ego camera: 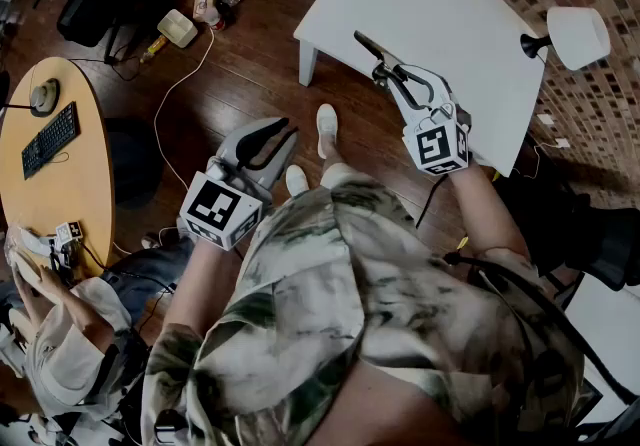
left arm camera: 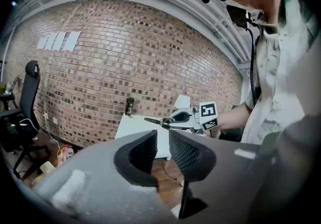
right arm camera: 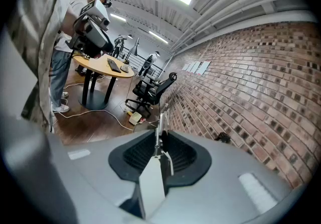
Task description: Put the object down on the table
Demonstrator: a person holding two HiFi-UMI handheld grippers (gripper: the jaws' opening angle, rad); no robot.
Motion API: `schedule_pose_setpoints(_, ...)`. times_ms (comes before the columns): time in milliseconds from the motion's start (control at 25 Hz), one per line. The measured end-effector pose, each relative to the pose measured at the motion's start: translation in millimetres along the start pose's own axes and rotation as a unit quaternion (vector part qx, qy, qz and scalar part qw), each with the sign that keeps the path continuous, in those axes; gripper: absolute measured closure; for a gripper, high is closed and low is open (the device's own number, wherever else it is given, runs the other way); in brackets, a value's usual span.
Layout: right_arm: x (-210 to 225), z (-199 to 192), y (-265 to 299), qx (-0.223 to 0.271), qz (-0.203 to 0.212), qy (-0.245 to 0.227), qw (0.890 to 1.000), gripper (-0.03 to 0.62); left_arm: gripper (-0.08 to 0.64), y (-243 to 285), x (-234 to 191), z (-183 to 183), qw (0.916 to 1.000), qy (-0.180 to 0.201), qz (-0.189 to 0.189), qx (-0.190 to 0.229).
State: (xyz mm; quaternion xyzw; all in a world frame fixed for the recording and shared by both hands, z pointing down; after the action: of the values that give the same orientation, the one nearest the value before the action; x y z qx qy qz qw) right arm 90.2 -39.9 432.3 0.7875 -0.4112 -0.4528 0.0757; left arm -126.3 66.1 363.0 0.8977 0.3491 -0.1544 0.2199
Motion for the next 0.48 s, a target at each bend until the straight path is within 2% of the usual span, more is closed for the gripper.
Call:
schedule_pose_setpoints(320, 52, -57, 121, -0.011, 0.022, 0.001, 1.0, 0.508, 0.483, 71, -59, 58, 0.9998, -0.002, -0.003, -0.02)
schedule_pose_setpoints(480, 73, -92, 178, -0.026, 0.034, -0.005, 0.999, 0.508, 0.483, 113, -90, 89, 0.9995, 0.011, 0.005, -0.028)
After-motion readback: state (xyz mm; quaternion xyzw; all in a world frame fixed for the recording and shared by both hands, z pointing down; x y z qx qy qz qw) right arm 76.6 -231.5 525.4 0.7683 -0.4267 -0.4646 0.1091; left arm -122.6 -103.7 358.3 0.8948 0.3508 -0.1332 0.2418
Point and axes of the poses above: the fingertips, and each gripper's own axes: y forward along the fingers, x to its right, z out of its top, the point moved 4 cm from there along -y, backward along the fingers, and after that the axes turned 12 degrees about -y, right-handed, at the moved point
